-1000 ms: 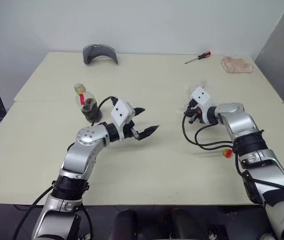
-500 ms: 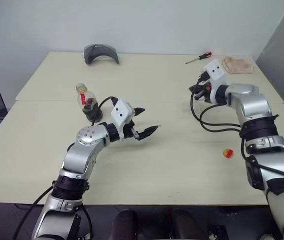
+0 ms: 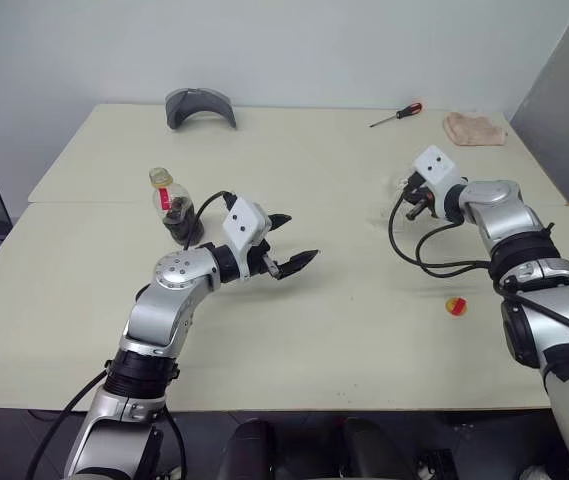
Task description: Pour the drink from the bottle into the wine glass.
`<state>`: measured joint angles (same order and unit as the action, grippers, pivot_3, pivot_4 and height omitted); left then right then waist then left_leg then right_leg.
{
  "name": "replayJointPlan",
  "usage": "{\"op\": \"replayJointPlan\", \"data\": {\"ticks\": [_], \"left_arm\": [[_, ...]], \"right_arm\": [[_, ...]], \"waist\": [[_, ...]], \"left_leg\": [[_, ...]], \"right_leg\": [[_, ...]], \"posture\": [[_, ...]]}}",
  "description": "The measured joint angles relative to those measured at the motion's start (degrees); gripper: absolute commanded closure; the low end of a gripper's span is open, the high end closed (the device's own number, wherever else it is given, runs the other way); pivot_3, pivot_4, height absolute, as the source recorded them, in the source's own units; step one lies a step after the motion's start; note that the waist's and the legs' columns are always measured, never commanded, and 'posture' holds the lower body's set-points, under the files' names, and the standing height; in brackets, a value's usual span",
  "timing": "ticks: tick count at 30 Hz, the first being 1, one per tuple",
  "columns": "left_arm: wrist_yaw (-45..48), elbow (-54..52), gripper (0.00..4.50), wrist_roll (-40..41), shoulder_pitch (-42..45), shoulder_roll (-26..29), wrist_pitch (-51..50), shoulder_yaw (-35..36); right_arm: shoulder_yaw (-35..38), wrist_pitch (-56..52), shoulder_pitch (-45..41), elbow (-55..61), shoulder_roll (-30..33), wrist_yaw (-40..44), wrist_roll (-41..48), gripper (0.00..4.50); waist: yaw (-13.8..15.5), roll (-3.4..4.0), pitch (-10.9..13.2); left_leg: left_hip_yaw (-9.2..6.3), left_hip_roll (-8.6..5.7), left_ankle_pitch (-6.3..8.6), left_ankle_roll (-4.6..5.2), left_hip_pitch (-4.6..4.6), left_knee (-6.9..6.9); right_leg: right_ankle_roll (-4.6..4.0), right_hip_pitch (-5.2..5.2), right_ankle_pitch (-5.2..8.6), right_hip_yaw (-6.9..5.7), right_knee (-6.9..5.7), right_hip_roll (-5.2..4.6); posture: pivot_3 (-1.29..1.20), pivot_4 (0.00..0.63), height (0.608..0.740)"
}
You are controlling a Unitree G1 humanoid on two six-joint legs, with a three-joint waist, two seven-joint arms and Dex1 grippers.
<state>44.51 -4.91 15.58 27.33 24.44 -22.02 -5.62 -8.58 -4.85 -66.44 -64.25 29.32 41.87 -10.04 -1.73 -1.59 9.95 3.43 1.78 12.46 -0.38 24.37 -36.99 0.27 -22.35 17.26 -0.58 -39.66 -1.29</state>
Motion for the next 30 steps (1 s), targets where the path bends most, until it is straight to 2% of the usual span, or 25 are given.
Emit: {"op": "replayJointPlan", "data": {"ticks": [16,19,23,30], "left_arm": [[0.12,0.13,0.0,-0.01,0.46,0.08,0.14,0.0],[0.13,0.18,0.0,-0.02,0.47,0.11,0.15,0.0],[0.12,0.24,0.0,-0.02,0.49,0.13,0.16,0.0],[0.16,0.32,0.0,-0.02,0.5,0.39,0.16,0.0]], "right_arm": [[-0.71,4.22,-0.51,-1.05,1.78,14.48,-0.9,4.45],[-0.66,4.87,-0.47,-0.66,1.75,14.33,-0.83,4.45],[0.04,5.62,-0.54,-0.84,1.37,9.28,-0.79,4.45],[-0.23,6.91,-0.4,-0.8,1.36,11.4,-0.7,4.45]], "waist": [[0.01,0.0,0.0],[0.01,0.0,0.0],[0.03,0.0,0.0],[0.03,0.0,0.0]], "left_leg": [[-0.01,0.0,-0.01,-0.02,-0.01,0.0],[-0.01,0.0,-0.01,-0.03,-0.01,-0.01],[-0.01,0.01,-0.1,-0.17,-0.01,-0.01],[-0.01,0.0,-0.1,-0.18,-0.01,0.0]], "right_leg": [[0.0,0.0,0.0,-0.01,-0.02,0.0],[0.0,0.0,0.0,-0.01,-0.02,0.0],[0.0,0.0,0.0,-0.01,-0.03,0.0],[0.0,0.0,0.0,-0.01,-0.03,0.0]], "posture": [[0.0,0.15,0.74],[0.0,0.15,0.74],[0.0,0.15,0.74],[0.0,0.15,0.74]]}}
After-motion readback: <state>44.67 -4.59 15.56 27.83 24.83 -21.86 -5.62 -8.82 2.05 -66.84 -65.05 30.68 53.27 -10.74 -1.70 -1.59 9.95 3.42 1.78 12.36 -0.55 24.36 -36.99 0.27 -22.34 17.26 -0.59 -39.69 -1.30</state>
